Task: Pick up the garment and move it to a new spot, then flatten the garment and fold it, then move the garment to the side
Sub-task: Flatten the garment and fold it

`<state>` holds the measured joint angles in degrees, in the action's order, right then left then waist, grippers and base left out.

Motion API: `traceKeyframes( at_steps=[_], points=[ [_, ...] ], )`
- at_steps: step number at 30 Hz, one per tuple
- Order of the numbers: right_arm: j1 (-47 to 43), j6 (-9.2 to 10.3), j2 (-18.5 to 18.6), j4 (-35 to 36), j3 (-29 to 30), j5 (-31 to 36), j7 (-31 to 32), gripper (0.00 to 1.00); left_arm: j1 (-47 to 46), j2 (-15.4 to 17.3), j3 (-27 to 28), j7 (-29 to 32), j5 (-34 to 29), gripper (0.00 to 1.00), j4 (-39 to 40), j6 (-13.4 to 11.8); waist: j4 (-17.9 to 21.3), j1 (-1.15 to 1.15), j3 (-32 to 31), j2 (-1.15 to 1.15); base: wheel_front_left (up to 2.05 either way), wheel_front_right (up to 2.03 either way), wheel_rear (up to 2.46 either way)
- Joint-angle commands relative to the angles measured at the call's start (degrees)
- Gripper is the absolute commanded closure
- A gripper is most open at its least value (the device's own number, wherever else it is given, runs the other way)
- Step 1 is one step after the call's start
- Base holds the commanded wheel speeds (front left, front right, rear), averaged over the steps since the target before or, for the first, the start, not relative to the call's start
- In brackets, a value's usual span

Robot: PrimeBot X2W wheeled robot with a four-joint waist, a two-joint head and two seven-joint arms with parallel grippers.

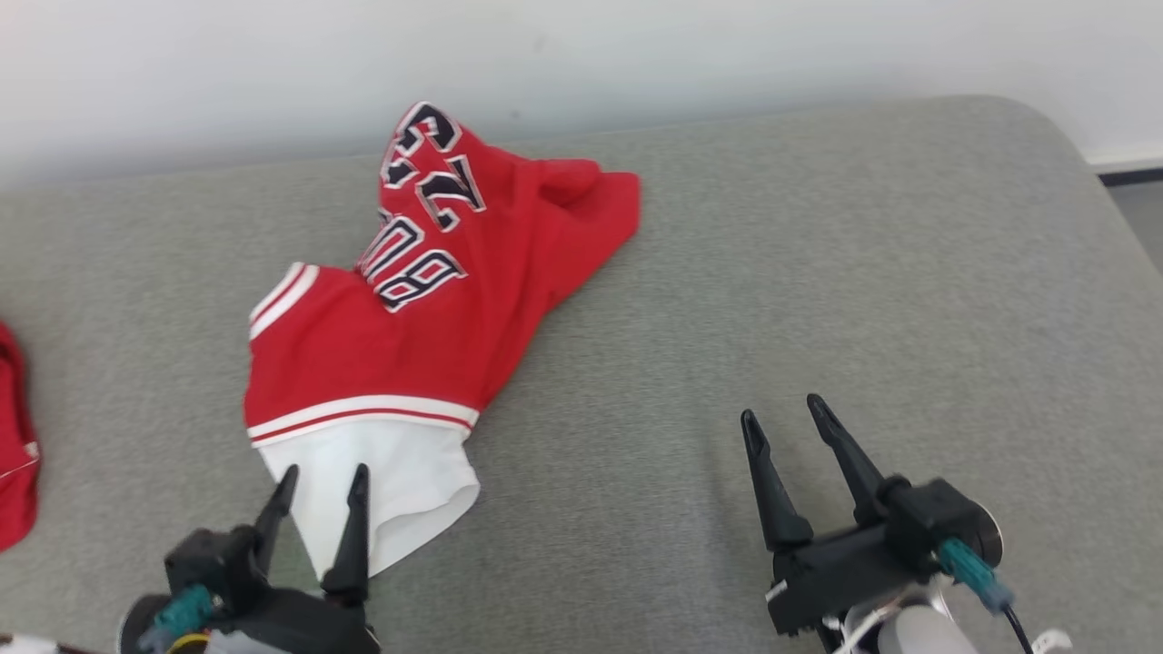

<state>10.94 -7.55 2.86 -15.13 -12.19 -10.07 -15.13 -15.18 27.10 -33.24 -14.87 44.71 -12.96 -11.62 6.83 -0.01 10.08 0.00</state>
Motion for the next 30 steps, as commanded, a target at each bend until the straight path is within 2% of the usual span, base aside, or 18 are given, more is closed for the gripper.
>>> traceKeyframes(
  at_steps=[1,7,16,22,30],
  points=[
    [1.67,0.13,0.02,-1.68,0.11,-0.08,-0.08,0.0,1.77,-0.7,0.22,-0.28,-1.29,0.0,0.82,-0.22,-3.38,0.01,-0.51,0.0,0.0,0.0,0.0],
    [11.36,0.13,1.5,-15.58,2.35,-2.58,-0.07,0.0,5.68,-3.62,0.72,-0.31,-7.89,0.0,6.24,-0.25,-11.38,0.01,-0.27,0.0,0.0,0.0,0.0],
    [30.61,0.13,7.33,-35.32,3.04,-4.68,2.58,0.0,8.7,-6.45,2.63,-0.31,-12.69,0.0,11.78,3.01,-21.93,0.01,4.49,0.0,0.0,0.0,0.0],
    [39.9,0.13,9.17,-43.37,3.44,-4.56,5.57,0.0,8.44,-8.08,4.21,-0.31,-14.34,0.0,12.37,5.79,-25.45,0.01,7.56,0.0,0.0,0.0,0.0],
    [48.46,0.13,11.4,-54.87,0.2,-1.51,15.97,0.0,6.92,-10.96,6.84,-0.32,-16.25,0.0,9.58,10.19,-28.92,0.01,11.15,0.0,0.0,0.0,0.0]
  ],
)
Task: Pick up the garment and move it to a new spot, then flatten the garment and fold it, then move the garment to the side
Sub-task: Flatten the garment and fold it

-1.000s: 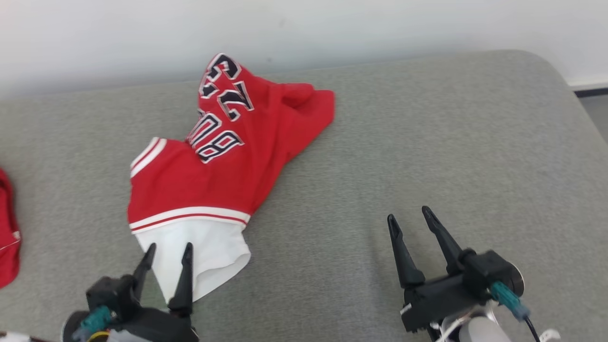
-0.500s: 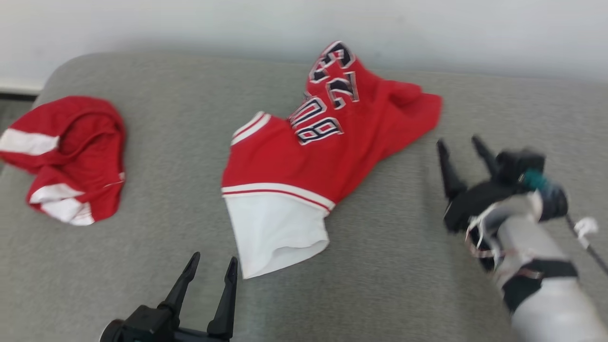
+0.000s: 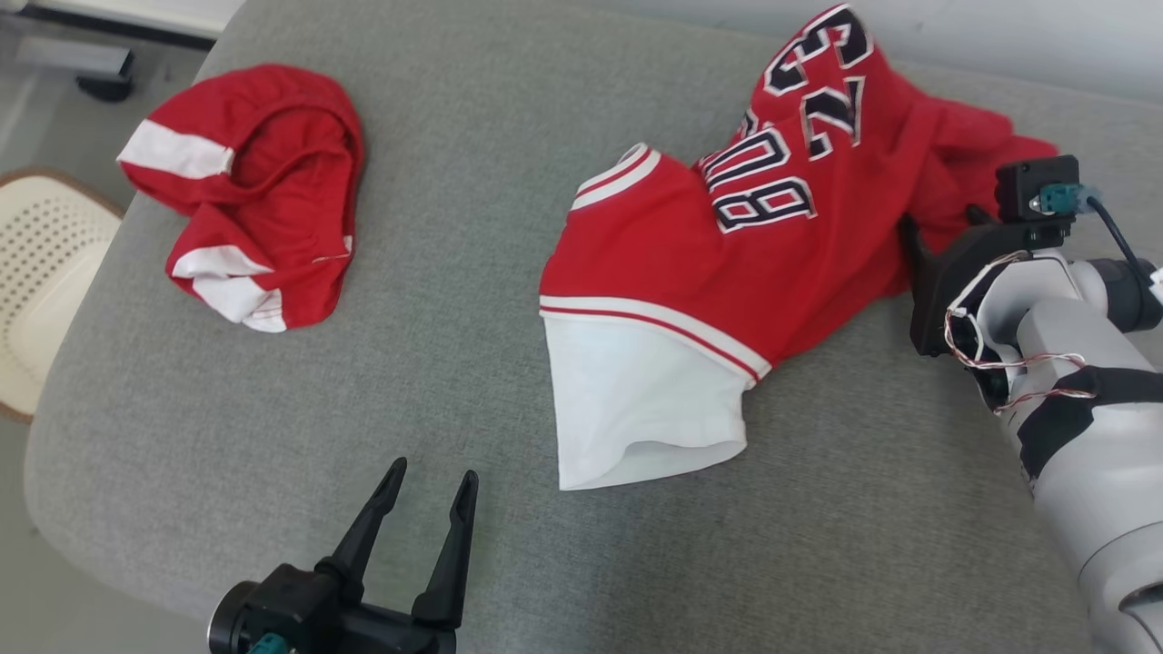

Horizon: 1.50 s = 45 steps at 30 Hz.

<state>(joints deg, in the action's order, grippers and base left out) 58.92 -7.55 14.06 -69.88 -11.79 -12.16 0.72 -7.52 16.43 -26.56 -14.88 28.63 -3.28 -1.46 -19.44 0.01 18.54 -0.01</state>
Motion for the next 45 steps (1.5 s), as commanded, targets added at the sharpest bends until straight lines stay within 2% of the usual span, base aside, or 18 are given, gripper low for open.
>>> traceKeyframes(
  at_steps=[1,2,3,4,9,15,23,30,34,37,38,39,45],
  points=[
    [0.81,0.13,0.31,-0.7,-0.58,0.77,0.76,0.0,-0.84,-0.59,0.49,-0.31,-0.43,0.0,-0.43,0.51,-2.76,-0.01,2.91,0.01,0.0,0.0,0.0],
    [0.97,0.13,0.36,-1.06,-0.96,1.01,1.2,0.17,-0.96,-0.88,0.79,-0.31,-0.61,0.0,-0.73,0.94,-2.79,-0.01,3.02,0.01,0.0,0.0,0.0],
    [1.06,0.13,0.38,-1.44,-1.34,1.36,1.43,0.81,-1.07,-1.11,1.14,-0.31,-0.9,0.0,-0.93,1.19,-2.73,-0.01,3.08,0.01,0.0,0.0,0.0],
    [1.06,0.13,0.38,-1.72,-1.57,1.43,1.19,1.0,-1.13,-1.37,1.57,-0.31,-1.19,0.0,-1.13,1.49,-2.58,-0.01,3.08,0.01,0.0,0.0,0.0],
    [-0.39,0.14,0.29,-2.25,-1.85,2.3,-2.8,1.0,0.05,-2.23,3.69,-0.31,-2.63,0.0,-1.68,2.17,-0.42,-0.01,1.77,0.01,0.0,0.0,0.0],
    [-4.73,0.14,-0.68,-2.69,0.67,3.03,-10.83,1.0,2.03,-2.48,5.72,-0.31,-4.46,0.0,-1.46,2.32,4.35,-0.01,-0.92,0.01,0.0,0.0,0.0],
    [-12.78,0.14,-4.16,-1.18,5.27,5.37,-15.3,1.0,5.14,-2.03,7.16,-0.31,-6.26,0.0,-0.52,1.45,11.15,-0.01,-4.53,0.01,0.0,0.0,0.0],
    [-22.21,0.14,-9.06,8.25,8.0,6.95,-15.71,1.0,6.79,-1.85,7.45,-0.31,-6.83,0.0,0.09,0.43,14.62,-0.01,-6.62,0.01,0.0,0.0,0.0],
    [-26.21,0.14,-10.05,14.38,8.59,7.63,-15.8,1.0,7.17,-1.78,7.33,-0.23,-6.85,0.0,0.2,0.0,15.21,-0.01,-7.36,0.01,0.0,0.0,0.0],
    [-29.98,0.14,-10.79,21.07,9.44,6.67,-13.21,1.0,7.59,-1.76,7.17,-0.07,-6.75,0.0,0.37,-0.34,15.54,-0.01,-7.94,0.01,0.0,0.0,0.0],
    [-31.05,0.14,-10.87,23.83,9.86,6.43,-12.3,0.44,7.61,-1.74,7.09,-0.02,-6.76,0.0,0.43,-0.44,15.56,-0.01,-8.08,0.01,0.0,0.0,0.0],
    [-32.03,0.14,-10.92,26.6,10.79,6.09,-11.34,0.0,7.6,-1.73,7.02,0.01,-6.79,0.0,0.47,-0.48,15.58,-0.01,-8.25,0.01,0.0,0.0,0.0],
    [-36.45,0.13,-10.27,39.61,20.01,6.6,-2.22,0.0,7.15,-1.73,6.23,0.27,-6.94,0.0,0.8,-0.46,14.93,-0.01,-8.43,0.01,0.0,0.0,0.0]
  ],
)
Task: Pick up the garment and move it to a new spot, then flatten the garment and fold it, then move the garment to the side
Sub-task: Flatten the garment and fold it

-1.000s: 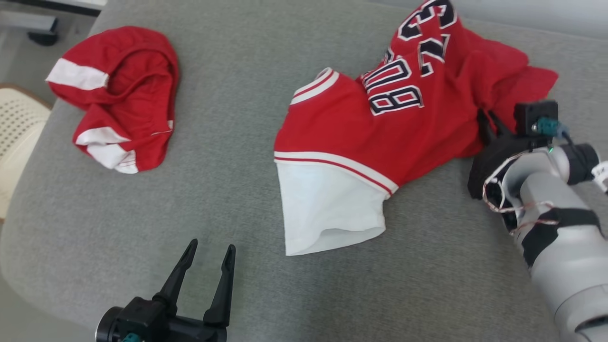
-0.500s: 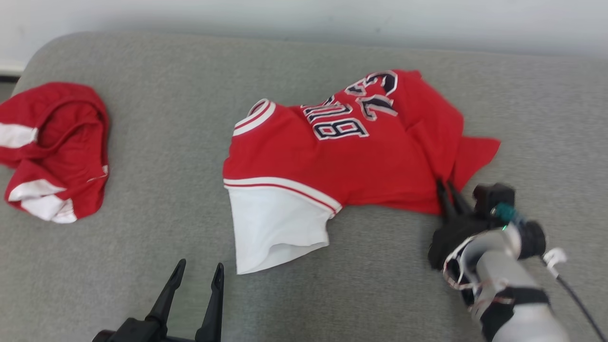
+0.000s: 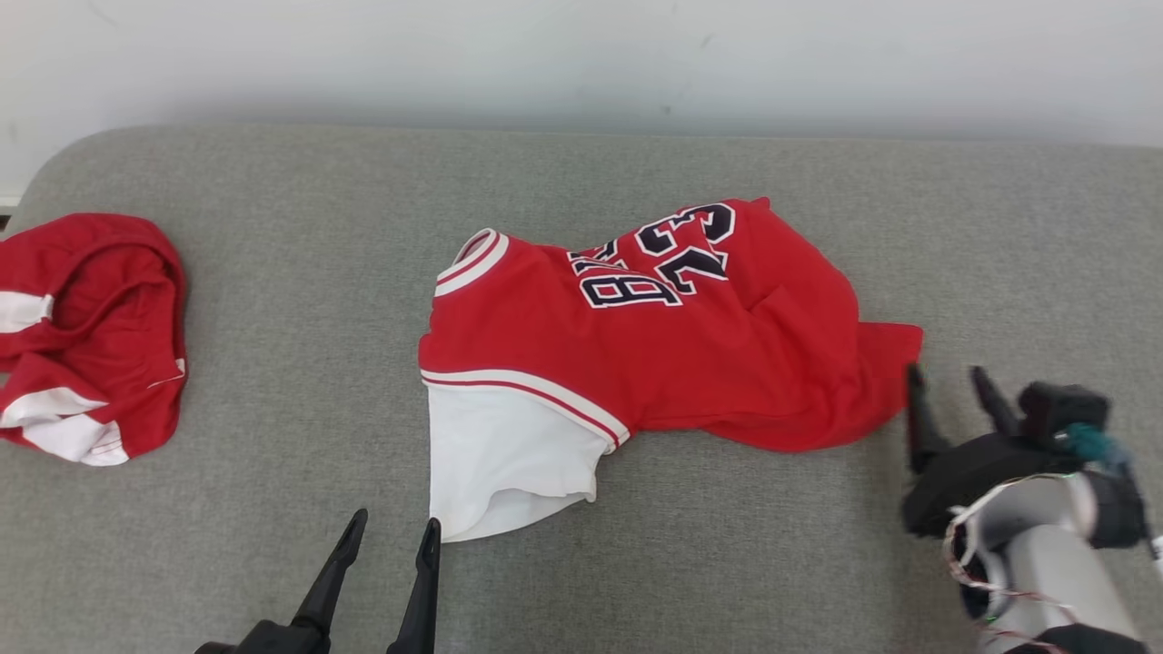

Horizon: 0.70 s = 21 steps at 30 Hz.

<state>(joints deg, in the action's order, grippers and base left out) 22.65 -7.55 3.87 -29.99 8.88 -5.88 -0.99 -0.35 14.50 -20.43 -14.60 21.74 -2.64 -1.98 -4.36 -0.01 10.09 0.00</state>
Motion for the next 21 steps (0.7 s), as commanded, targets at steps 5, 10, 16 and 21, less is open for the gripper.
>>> traceKeyframes(
  at_steps=[5,10,16,21],
  points=[
    [1.59,0.13,1.66,0.6,3.86,-0.41,4.65,0.0,-0.92,0.38,-0.55,0.18,-0.17,0.0,0.08,0.45,-1.66,0.01,0.48,0.0,0.0,0.0,0.0],
    [6.53,0.13,2.52,-5.52,7.05,0.18,6.41,0.0,-1.86,0.88,-1.0,0.3,-0.39,0.0,-0.08,0.9,-3.16,0.01,1.49,0.0,0.0,0.0,0.0],
    [13.37,0.13,3.23,-16.97,12.26,2.7,6.08,0.0,-2.92,1.18,-1.2,0.4,0.16,0.0,-0.28,1.55,-4.71,0.01,3.16,0.0,0.0,0.0,0.0],
    [17.74,0.13,2.17,-25.46,15.61,4.96,5.17,0.78,-3.57,1.65,-1.33,0.29,0.11,0.0,-0.33,1.89,-5.0,0.01,4.38,0.0,0.0,0.0,0.0]
  ],
)
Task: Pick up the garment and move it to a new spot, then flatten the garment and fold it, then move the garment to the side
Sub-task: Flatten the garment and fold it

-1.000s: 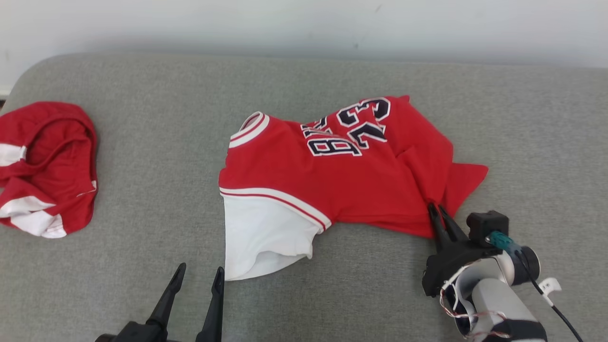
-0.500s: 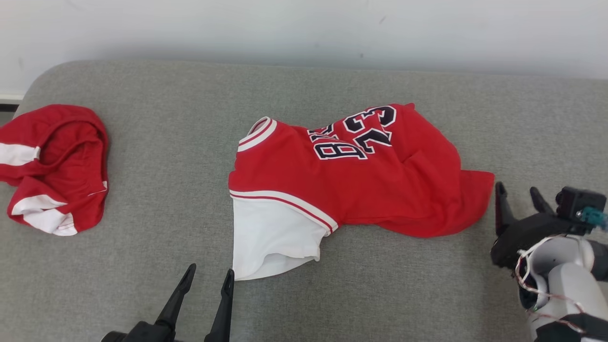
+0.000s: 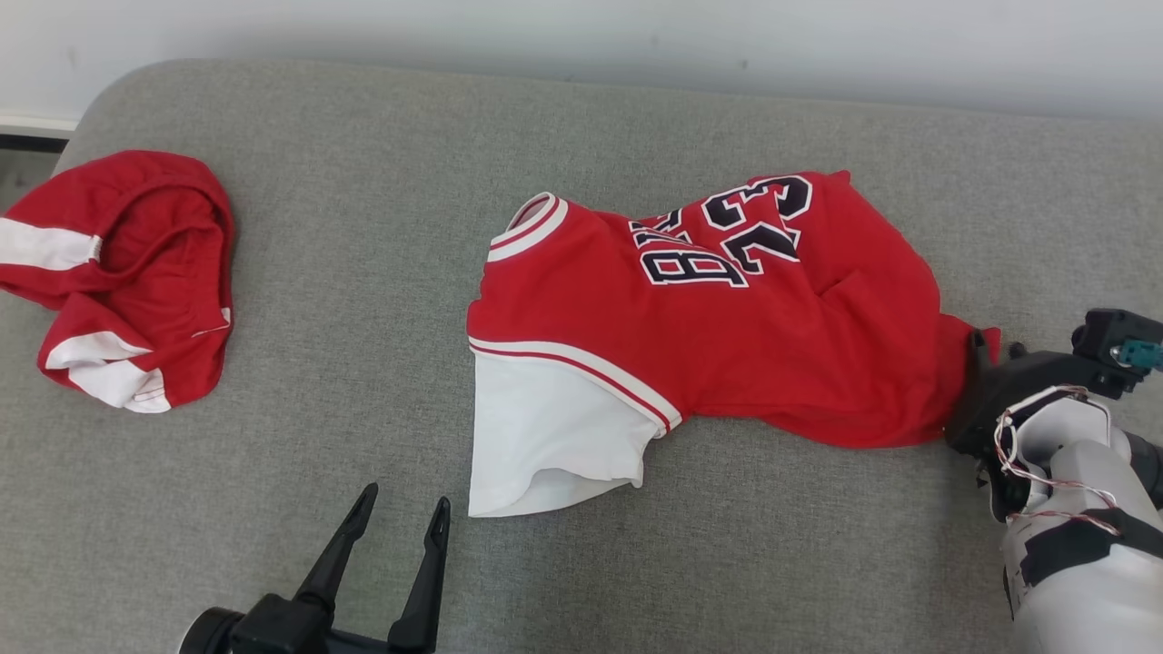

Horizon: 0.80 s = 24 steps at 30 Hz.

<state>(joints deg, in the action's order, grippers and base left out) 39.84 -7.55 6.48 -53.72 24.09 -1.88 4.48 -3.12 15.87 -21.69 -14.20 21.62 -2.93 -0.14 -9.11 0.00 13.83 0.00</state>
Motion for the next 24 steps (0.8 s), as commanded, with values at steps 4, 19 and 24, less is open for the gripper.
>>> traceKeyframes(
  at_steps=[4,19,24],
  points=[
    [1.95,0.13,-0.65,-5.5,1.36,2.33,-3.5,1.0,-0.97,0.31,-0.19,-0.23,0.05,0.0,-0.39,-0.05,0.29,0.0,0.72,0.0,0.0,0.0,0.0],
    [-4.66,0.14,-1.22,-2.99,2.24,0.05,-16.56,1.0,1.74,0.36,0.4,-0.66,-0.18,0.0,0.69,-1.56,7.98,0.0,-1.06,0.0,0.0,0.0,0.0],
    [-10.29,0.14,-2.36,1.19,1.37,-1.44,-16.39,1.0,1.82,0.5,0.4,-0.7,-0.38,0.0,1.17,-1.93,9.92,0.0,-1.15,0.0,0.0,0.0,0.0]
  ],
)
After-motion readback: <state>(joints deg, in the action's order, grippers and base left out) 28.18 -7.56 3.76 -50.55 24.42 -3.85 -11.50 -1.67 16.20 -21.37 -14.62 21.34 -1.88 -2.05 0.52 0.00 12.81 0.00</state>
